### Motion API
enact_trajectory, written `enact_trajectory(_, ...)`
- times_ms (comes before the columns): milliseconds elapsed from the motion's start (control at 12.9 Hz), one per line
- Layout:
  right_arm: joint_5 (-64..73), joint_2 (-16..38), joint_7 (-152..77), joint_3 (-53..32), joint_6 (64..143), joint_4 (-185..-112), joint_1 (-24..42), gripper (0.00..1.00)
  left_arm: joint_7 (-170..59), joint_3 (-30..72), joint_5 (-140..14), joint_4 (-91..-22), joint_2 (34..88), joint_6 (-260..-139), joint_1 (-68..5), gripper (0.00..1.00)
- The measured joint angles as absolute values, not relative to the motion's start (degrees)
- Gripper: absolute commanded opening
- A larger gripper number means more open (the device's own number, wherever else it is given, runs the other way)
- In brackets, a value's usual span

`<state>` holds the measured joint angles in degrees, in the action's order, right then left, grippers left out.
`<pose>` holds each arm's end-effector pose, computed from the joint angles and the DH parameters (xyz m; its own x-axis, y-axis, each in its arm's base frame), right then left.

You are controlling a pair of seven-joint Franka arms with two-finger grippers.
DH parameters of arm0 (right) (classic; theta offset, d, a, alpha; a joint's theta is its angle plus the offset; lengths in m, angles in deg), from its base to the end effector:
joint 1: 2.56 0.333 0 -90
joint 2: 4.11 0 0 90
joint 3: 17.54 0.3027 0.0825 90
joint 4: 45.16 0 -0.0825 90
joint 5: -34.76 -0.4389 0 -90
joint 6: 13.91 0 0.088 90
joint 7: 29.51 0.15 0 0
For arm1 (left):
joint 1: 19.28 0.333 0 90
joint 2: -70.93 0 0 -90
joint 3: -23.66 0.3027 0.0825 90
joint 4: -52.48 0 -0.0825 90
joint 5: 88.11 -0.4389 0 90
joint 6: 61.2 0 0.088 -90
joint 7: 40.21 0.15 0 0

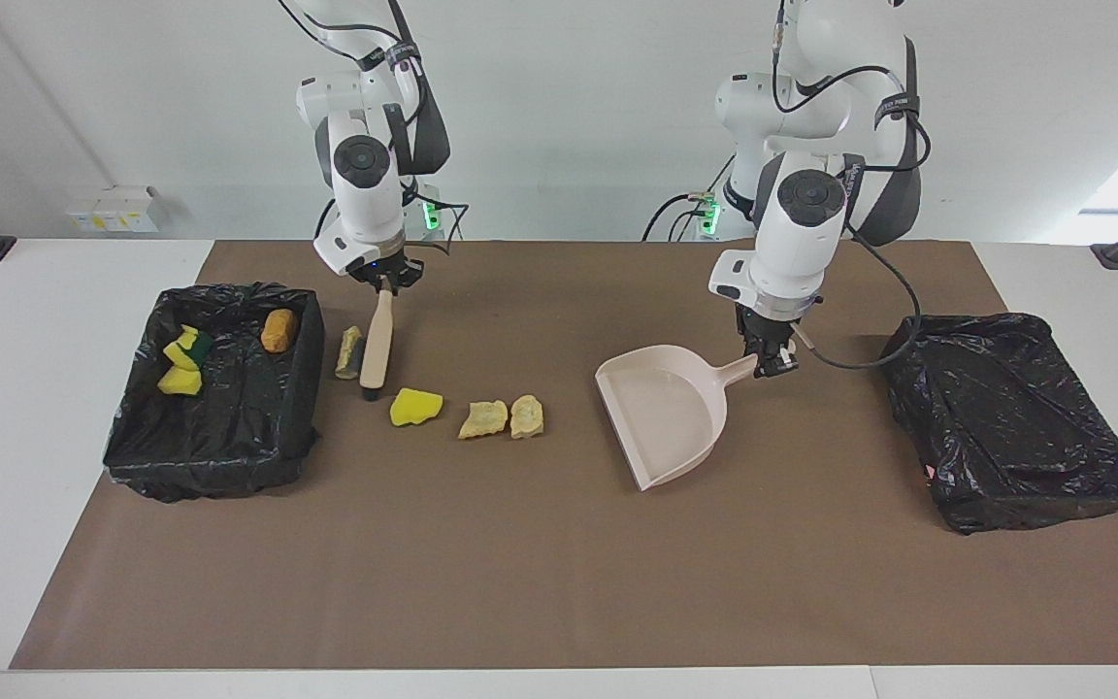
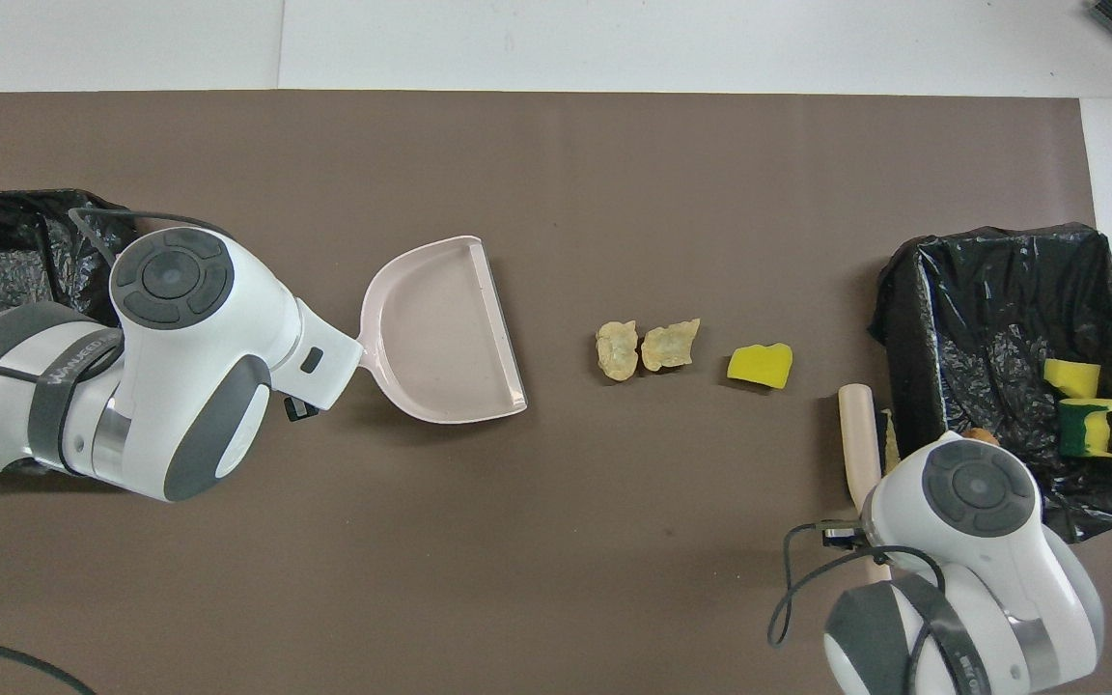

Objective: Sweep and dump trash in bin
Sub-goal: 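Sweep the beige bits toward the dustpan with the right gripper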

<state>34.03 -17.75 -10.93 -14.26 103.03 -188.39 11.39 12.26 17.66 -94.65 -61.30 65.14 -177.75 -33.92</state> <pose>0.4324 0.1336 0.2647 0.9776 -0.0406 -0.2067 -0.0259 -0.9970 0.0734 0.5797 -0.2065 0.3273 0.2383 -0.9657 -0.1032 -0.9711 -0.2384 -0.0111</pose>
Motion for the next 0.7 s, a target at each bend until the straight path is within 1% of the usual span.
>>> enact_trajectory(155, 30.91, -14.65, -8.03, -13.96, 101.32, -182.32, 16.58, 0.00, 12.27, 17.64, -94.65, -61.66, 65.02, -177.76, -33.92, 0.00)
enact_trajectory(232, 30.86, -13.18, -6.16, -13.74, 97.76, -178.09, 18.07, 0.00, 12.34, 17.57, -94.65, -61.87, 64.89, -177.80, -33.93, 0.00)
enact_trajectory(387, 31.49, -11.38, -5.22, -13.83, 89.82, -170.56, 18.19, 0.00, 12.39, 17.20, -94.64, -62.22, 64.66, -177.81, -34.48, 0.00)
enact_trajectory(541, 35.08, -11.15, -5.22, -14.66, 86.70, -168.04, 17.00, 0.00, 12.14, 17.03, -94.40, -62.88, 64.64, -177.84, -36.28, 0.00)
enact_trajectory(696, 37.01, -11.13, -5.19, -14.84, 86.39, -168.61, 14.08, 0.00, 11.80, 16.94, -93.73, -63.04, 64.65, -177.88, -37.52, 0.00)
